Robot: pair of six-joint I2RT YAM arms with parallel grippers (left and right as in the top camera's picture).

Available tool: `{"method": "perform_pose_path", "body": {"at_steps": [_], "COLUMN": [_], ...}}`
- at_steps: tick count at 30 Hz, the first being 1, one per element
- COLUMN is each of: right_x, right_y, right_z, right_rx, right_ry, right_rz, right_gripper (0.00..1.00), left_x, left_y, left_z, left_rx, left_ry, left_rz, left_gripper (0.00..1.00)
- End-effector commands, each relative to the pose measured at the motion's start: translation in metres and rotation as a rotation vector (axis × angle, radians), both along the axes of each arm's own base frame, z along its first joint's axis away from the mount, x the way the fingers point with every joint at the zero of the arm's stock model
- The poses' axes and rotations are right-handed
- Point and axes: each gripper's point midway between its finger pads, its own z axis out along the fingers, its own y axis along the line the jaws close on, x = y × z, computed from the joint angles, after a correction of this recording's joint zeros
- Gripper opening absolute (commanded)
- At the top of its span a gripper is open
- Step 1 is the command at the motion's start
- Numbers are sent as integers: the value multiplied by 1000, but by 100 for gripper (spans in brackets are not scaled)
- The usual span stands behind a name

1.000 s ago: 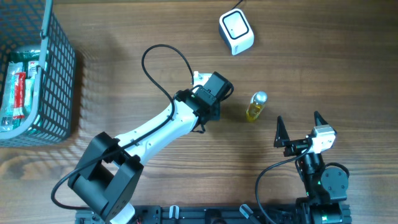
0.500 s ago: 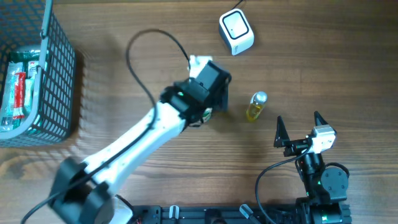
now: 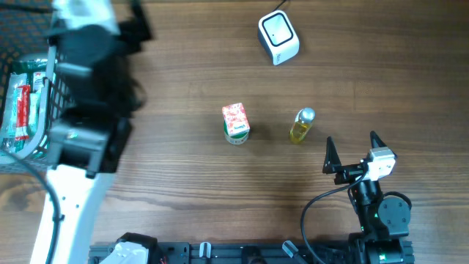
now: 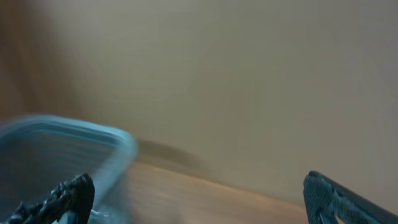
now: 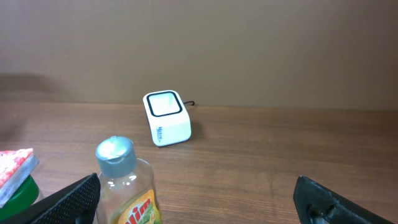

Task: Scan the item barcode
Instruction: 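Place the tissue pack on the table left of the oil bottle, then reach the left gripper into the basket and grasp the snack bars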

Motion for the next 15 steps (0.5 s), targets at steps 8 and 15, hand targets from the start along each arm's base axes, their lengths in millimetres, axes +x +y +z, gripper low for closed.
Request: {"method": "perform_pose_path", "body": {"at_steps": [8,15], "right_x": [0,0], "right_y": [1,1], "right_z": [0,0], "right_rx": [-8,-8], "right_ry": [-4,-4], "right_rz": [9,9], "right_gripper": [100,100], "left_x": [-12,-15], "left_y": [222,287], "left_z": [-61,-176], "left_rx": [155,0], "left_ry": [289,583], "left_rz": [382,381], "left_gripper": [100,100]}}
